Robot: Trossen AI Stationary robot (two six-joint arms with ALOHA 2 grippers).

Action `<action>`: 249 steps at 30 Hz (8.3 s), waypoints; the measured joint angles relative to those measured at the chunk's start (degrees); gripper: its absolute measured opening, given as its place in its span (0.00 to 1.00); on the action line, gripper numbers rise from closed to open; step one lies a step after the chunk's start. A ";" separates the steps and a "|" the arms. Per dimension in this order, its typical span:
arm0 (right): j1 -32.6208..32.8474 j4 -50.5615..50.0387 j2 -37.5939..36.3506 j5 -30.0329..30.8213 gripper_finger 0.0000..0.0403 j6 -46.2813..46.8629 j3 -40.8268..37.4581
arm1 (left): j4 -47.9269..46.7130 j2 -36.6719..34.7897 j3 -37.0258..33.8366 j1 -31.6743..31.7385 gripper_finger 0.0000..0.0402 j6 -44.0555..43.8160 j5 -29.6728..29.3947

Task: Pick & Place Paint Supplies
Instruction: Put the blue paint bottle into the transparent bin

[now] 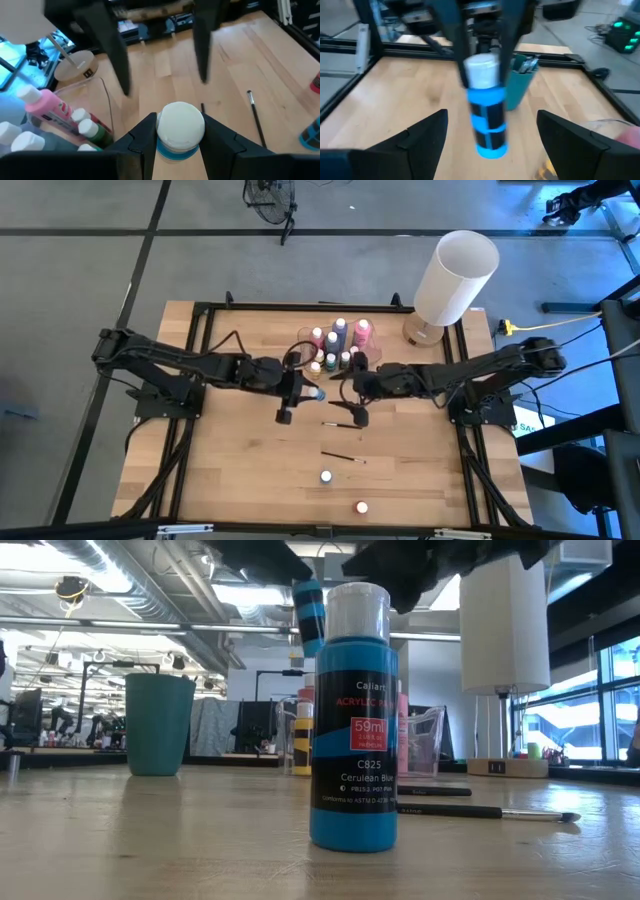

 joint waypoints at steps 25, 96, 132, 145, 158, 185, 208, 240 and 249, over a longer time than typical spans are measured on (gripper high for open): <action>-3.19 1.95 3.22 -6.33 0.76 1.14 1.63 | 5.18 0.00 0.94 -0.04 0.29 0.96 0.28; -3.55 6.76 4.98 -4.97 0.28 -1.83 1.53 | -2.17 -9.70 0.89 -2.49 0.52 4.61 -11.20; -3.55 14.29 4.96 -9.49 0.28 -4.93 1.53 | 36.44 -6.69 -15.83 1.86 0.52 -2.54 3.60; -3.46 13.54 4.96 -9.50 0.28 -4.93 1.53 | 45.11 -1.33 -15.85 1.88 0.52 0.92 3.45; -3.44 13.70 4.93 -9.46 0.28 -5.12 1.53 | 47.66 -0.68 -15.85 1.88 0.31 4.00 4.79; -3.31 4.30 2.25 -7.33 0.74 -0.17 1.55 | 31.42 -9.72 -15.81 1.88 0.25 4.46 -4.32; -3.38 12.66 1.71 0.21 0.73 -9.16 1.55 | 13.82 -7.71 -13.92 1.88 0.25 -0.62 -11.39; -4.60 19.20 7.28 -0.36 0.73 -7.47 1.55 | 17.75 -4.48 -11.94 1.77 0.25 -0.54 -8.30; -4.94 20.84 7.48 -0.73 0.73 -8.08 1.55 | 17.28 -3.49 -11.94 1.84 0.25 -0.46 -8.31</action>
